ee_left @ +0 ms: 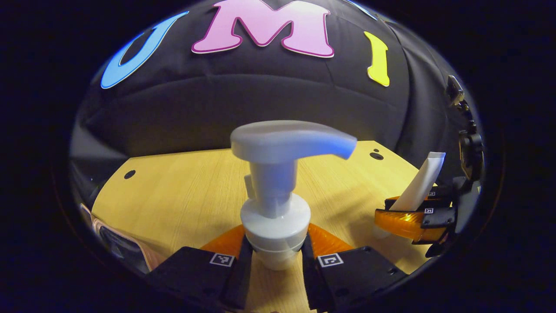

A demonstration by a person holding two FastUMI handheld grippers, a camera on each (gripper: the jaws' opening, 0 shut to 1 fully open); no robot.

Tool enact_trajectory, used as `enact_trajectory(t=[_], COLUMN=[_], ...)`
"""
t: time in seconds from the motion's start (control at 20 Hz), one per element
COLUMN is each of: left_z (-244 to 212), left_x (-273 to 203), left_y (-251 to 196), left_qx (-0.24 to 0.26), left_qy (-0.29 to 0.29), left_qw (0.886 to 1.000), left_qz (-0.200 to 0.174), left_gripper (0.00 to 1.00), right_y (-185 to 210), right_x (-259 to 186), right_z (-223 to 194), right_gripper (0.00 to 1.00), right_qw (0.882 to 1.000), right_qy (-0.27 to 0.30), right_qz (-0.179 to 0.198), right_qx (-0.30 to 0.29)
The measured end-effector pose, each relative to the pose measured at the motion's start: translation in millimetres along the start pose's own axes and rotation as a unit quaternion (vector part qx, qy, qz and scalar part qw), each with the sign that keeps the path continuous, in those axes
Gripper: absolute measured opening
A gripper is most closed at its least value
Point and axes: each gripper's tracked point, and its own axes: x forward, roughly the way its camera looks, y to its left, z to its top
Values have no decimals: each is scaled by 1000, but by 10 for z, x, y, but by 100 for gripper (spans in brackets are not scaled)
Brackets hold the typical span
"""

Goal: First open the suitcase, pack the skin care products into it, and then close the suitcase.

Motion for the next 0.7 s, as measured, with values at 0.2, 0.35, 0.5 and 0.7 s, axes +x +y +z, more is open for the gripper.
enact_trajectory(t=[0.2,0.35,0.5,0.7], left_z=[274,277,241,-58], left_x=[-584,-1137,-1798,-2469], left_y=[80,259,694,1393], left_qx=[-3,-13,-45,-50], left_qy=[-12,14,43,115], left_qw=[1000,1000,998,992], left_qz=[-12,-23,-5,19], left_gripper=[54,54,54,54], right_y=[154,484,868,1461], right_x=[-341,-668,-909,-1182], right_z=[351,607,797,1006], right_gripper=[36,41,41,41], right_qw=[999,998,997,993], right_qy=[-28,-49,-64,-85], right_qz=[3,20,35,69], right_qx=[-16,-17,-30,-36])
